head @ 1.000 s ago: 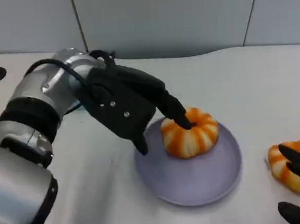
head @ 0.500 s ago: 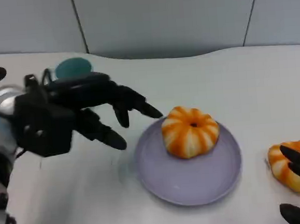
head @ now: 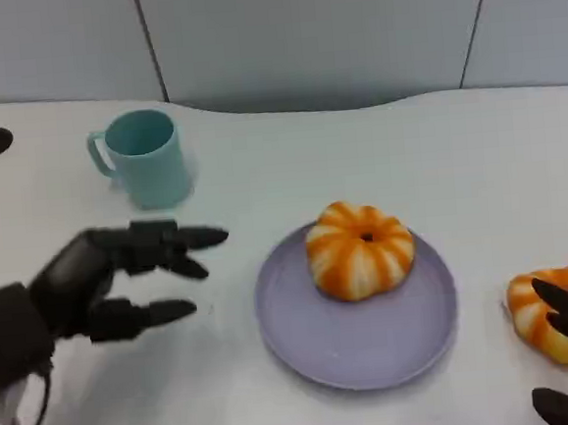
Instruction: Grasp the bread from the table and place it into the plate.
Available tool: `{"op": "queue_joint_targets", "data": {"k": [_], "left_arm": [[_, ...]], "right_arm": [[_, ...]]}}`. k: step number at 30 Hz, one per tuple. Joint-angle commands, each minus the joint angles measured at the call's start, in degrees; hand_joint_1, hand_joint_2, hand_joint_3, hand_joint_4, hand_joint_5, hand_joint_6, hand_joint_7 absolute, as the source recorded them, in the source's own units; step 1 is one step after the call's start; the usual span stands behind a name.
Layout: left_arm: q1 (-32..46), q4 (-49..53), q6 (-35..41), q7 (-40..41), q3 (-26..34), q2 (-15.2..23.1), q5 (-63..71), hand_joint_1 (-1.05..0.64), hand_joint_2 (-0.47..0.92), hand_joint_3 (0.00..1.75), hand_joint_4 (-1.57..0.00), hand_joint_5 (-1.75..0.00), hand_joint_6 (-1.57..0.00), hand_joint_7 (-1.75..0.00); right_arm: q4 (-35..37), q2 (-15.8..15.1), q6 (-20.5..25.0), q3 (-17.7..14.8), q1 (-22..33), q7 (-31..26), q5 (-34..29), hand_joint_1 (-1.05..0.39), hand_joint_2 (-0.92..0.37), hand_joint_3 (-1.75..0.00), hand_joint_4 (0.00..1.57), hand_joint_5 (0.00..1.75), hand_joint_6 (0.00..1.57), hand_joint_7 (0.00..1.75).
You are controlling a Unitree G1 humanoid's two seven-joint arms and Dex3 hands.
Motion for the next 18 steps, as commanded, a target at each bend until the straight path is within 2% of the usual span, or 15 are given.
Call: {"op": "queue_joint_targets", "data": {"k": [1,3,6,8,10,13,18], "left_arm": [[5.8,-9.1,11.8,1.2,0.5,2.7,0.4,-0.54,0.92,0.11,-0.48,-1.40,-0.53,-0.92],[8.5,-14.4,19.8,1.4,0.3,3.6,0.5,-0.53,0.92,0.08,-0.51,-1.42,-0.54,-1.00],[11.4,-20.9,31.7,0.8,0.0,4.9,0.2,-0.49,0.92,0.04,-0.48,-1.63,-0.50,-1.32],[12.4,-23.9,38.2,0.6,0.0,5.6,-0.1,-0.46,0.92,0.02,-0.48,-1.71,-0.49,-1.43],[13.3,-26.1,42.4,0.9,0.0,6.2,0.3,-0.42,0.91,0.01,-0.54,-1.74,-0.41,-1.67],[14.6,-28.3,45.3,1.7,-0.3,6.4,1.2,-0.40,0.91,0.00,-0.61,-1.75,-0.43,-1.74],[17.1,-32.2,45.8,5.8,-2.5,6.9,7.0,-0.48,0.91,0.01,-0.73,-1.75,-0.58,-1.75]], "right_arm": [[0.4,-0.7,-0.6,-0.7,0.1,0.0,1.2,-0.34,-0.92,-0.33,0.88,0.05,0.61,0.01],[-0.1,-0.6,-0.1,-0.6,0.3,0.3,1.5,-0.35,-0.92,-0.33,0.89,0.05,0.61,0.00],[0.0,-0.8,-0.2,-0.6,0.3,0.2,1.3,-0.34,-0.92,-0.33,0.87,0.04,0.60,0.00],[0.0,-0.8,-0.1,-0.6,0.3,0.1,1.1,-0.34,-0.92,-0.33,0.88,0.04,0.60,0.00],[0.0,-0.9,-0.2,-0.6,0.3,0.2,1.2,-0.35,-0.92,-0.33,0.88,0.05,0.60,0.00],[0.3,-0.9,-0.4,-0.6,0.1,0.2,1.5,-0.35,-0.92,-0.33,0.88,0.05,0.60,0.00],[0.8,-1.3,-0.4,-0.9,-0.2,0.2,1.6,-0.36,-0.92,-0.34,0.88,0.04,0.60,0.00]]}}
